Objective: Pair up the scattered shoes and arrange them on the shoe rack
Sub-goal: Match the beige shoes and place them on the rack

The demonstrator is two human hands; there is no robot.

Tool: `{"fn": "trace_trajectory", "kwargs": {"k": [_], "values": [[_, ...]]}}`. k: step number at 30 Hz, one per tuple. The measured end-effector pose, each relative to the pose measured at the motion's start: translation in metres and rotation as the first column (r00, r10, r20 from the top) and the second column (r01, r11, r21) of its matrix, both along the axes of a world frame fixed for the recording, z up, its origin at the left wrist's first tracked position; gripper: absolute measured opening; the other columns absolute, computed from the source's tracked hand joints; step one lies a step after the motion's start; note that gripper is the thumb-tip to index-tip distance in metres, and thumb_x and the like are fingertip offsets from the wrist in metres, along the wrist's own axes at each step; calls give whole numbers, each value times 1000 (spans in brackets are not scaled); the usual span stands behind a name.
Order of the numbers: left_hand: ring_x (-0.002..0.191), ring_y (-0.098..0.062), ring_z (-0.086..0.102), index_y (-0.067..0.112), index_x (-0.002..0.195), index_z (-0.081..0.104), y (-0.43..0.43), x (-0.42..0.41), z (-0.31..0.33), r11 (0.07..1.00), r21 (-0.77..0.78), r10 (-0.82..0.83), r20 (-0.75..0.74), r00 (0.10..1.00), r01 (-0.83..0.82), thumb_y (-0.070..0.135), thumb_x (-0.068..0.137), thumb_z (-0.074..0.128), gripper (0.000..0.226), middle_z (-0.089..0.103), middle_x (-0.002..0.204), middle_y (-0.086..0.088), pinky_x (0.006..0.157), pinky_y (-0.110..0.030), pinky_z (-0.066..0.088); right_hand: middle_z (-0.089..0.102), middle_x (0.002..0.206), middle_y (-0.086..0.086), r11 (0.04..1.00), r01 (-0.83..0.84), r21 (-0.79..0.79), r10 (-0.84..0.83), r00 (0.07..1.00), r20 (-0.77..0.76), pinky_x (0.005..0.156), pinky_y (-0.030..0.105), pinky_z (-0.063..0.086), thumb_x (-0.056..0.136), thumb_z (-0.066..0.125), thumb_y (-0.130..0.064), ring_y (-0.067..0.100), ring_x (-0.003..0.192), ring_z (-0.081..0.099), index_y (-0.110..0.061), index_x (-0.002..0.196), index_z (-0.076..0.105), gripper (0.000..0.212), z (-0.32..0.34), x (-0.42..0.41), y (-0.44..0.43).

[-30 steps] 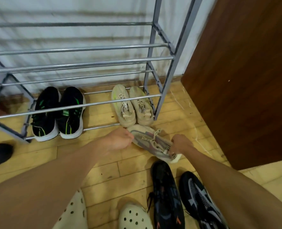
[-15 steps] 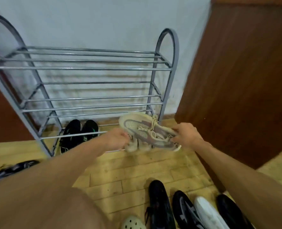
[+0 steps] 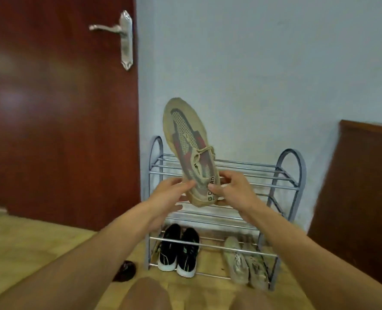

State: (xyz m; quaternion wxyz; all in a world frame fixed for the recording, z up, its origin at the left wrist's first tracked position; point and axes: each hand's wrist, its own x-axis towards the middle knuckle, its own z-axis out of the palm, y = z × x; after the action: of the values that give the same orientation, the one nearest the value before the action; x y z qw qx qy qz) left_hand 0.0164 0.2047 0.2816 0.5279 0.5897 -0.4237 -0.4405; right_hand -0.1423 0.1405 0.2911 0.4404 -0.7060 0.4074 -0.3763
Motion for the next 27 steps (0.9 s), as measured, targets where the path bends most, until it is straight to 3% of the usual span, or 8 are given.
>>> {"fn": "trace_trajectory", "kwargs": {"k": [3,7,10,13,16,18,23,27], "values": [[90,-19,69,11,112,66,37,37,15,974,-151,168,-34,985,-171,20,89,62,24,73,102,-7,86,-39,55,67,101,14,989,-136,65,131,988,76,64,30,59,88,63,-1,18,76,67,-12,111,61,25,14,56,30],[86,-16,70,10,111,65,85,96,16,941,-198,287,33,957,-276,14,89,62,22,73,97,-4,77,-33,58,70,103,6,954,-279,111,282,959,-12,83,39,59,86,69,-16,21,90,70,-15,116,58,32,14,118,61],[86,-13,70,10,115,65,125,141,-3,950,-138,290,62,955,-280,17,90,61,25,74,101,-2,73,-24,58,70,103,-1,920,-374,119,387,913,-125,81,37,59,79,76,-28,19,95,69,-24,115,59,40,1,163,84],[93,-12,69,9,122,60,166,180,-35,949,-44,314,115,942,-311,23,89,64,36,72,109,-3,72,-19,57,72,97,-4,876,-439,202,473,863,-175,79,38,61,79,77,-16,17,93,70,-26,107,62,34,-27,210,107],[100,-17,65,14,127,48,203,209,-75,932,97,337,130,933,-350,35,88,63,47,67,115,-4,83,-27,51,73,99,-1,852,-463,246,518,814,-264,78,41,61,79,77,-11,18,95,70,-27,99,67,28,-66,254,125],[97,-21,66,16,123,52,224,222,-103,915,177,335,164,928,-361,37,90,60,39,67,110,-3,87,-33,50,71,101,-2,852,-466,240,524,778,-347,74,37,62,78,77,-12,17,93,69,-28,92,67,23,-94,276,137],[88,-16,64,15,111,64,266,248,-172,814,285,472,185,862,-507,30,92,58,25,66,101,-3,86,-32,50,70,112,3,892,-411,190,446,725,-525,86,41,57,70,83,-12,23,101,67,-17,119,66,53,-161,304,138],[83,-10,63,16,107,64,284,266,-227,714,404,523,235,819,-572,24,92,56,19,65,106,0,82,-24,51,71,115,2,898,-389,204,432,696,-574,90,35,53,69,83,-13,21,105,65,-17,121,66,54,-210,304,124]]}}
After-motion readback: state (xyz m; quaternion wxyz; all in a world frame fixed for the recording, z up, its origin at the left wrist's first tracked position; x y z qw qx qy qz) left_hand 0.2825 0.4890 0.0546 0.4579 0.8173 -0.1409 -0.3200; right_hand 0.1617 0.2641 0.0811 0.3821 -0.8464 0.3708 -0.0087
